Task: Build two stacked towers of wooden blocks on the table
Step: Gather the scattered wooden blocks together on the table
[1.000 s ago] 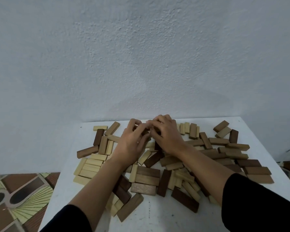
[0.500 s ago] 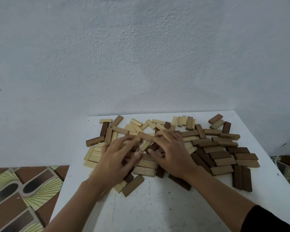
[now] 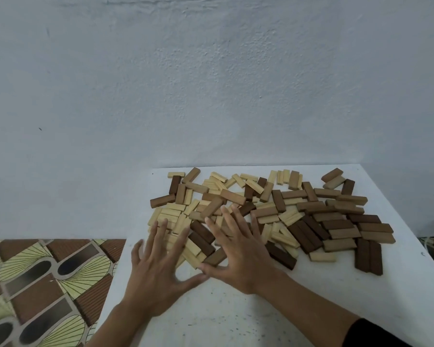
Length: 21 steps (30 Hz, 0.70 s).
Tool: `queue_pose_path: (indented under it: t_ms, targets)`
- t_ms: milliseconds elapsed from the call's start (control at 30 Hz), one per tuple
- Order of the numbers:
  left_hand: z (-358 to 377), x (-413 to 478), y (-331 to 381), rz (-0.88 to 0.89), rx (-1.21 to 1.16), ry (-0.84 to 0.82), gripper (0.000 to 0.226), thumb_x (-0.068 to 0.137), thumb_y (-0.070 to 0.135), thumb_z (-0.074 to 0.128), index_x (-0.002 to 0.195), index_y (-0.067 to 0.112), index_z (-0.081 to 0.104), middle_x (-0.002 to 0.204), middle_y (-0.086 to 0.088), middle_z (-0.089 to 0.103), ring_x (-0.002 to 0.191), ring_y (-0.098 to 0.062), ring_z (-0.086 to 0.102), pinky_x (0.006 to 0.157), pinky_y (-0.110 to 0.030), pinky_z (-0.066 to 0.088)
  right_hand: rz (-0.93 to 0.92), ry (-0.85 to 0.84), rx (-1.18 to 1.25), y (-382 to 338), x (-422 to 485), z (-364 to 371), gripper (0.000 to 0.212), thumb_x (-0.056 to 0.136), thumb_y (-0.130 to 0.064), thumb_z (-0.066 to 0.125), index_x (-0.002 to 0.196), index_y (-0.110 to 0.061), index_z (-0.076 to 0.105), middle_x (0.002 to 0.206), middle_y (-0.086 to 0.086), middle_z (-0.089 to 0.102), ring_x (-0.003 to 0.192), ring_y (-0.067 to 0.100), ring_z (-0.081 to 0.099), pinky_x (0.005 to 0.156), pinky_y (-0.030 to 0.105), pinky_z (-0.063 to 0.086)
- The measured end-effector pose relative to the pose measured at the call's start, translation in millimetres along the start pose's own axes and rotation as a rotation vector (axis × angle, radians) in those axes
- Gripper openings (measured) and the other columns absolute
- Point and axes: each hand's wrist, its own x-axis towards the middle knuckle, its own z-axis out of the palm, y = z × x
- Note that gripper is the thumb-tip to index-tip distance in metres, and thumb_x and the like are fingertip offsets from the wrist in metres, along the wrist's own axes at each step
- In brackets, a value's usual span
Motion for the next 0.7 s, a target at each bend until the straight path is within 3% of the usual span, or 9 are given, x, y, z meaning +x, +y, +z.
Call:
queue_pose_path:
  t_ms: [100, 233, 433, 633, 700]
  targets:
    - [3, 10, -5, -0.002, 0.038, -0.002, 0.093, 0.078, 0.097, 0.015, 0.153, 0.053, -0.017, 0.166, -0.003, -0.027, 0.151, -0.019, -0.028, 0.123, -0.056, 0.0, 0.042, 0.006, -0.054, -4, 5, 8, 0.084, 0.09, -0.085, 0.021, 0.16, -0.038, 0.014, 0.169, 0.009, 0.003, 0.156, 0.031, -0.004, 0.118, 0.069, 0.006]
    - [6, 22, -13, 0.019, 0.063, -0.022, 0.088, 0.081, 0.095, 0.009, 0.152, 0.053, -0.019, 0.167, 0.0, -0.022, 0.152, -0.019, -0.026, 0.122, -0.054, -0.002, 0.08, 0.007, -0.064, -5, 13, 12, 0.081, 0.092, -0.083, 0.018, 0.16, -0.039, 0.012, 0.169, 0.007, 0.003, 0.155, 0.031, -0.004, 0.117, 0.069, 0.004]
    - [5, 35, -16, 0.021, 0.083, -0.034, 0.085, 0.08, 0.095, 0.005, 0.152, 0.055, -0.016, 0.169, 0.002, -0.016, 0.153, -0.019, -0.023, 0.12, -0.058, 0.0, 0.102, 0.017, -0.056, -4, 21, 14, 0.079, 0.093, -0.082, 0.018, 0.16, -0.038, 0.014, 0.168, 0.005, 0.017, 0.155, 0.029, 0.013, 0.116, 0.07, 0.005]
    - [0, 42, -13, 0.011, 0.087, -0.068, 0.083, 0.082, 0.095, 0.01, 0.15, 0.058, -0.018, 0.17, -0.001, -0.01, 0.155, -0.022, -0.017, 0.118, -0.06, 0.002, 0.104, -0.01, -0.024, -1, 26, 11, 0.08, 0.091, -0.084, 0.011, 0.159, -0.043, 0.005, 0.169, 0.001, 0.007, 0.156, 0.025, 0.0, 0.118, 0.066, -0.004]
    - [-8, 43, -12, -0.007, 0.073, -0.065, 0.083, 0.081, 0.095, 0.012, 0.151, 0.059, -0.015, 0.17, 0.002, 0.0, 0.156, -0.019, -0.008, 0.118, -0.057, 0.001, 0.107, 0.002, 0.004, 0, 28, 5, 0.078, 0.092, -0.083, 0.01, 0.159, -0.042, 0.01, 0.168, -0.002, 0.013, 0.156, 0.022, 0.006, 0.12, 0.063, 0.001]
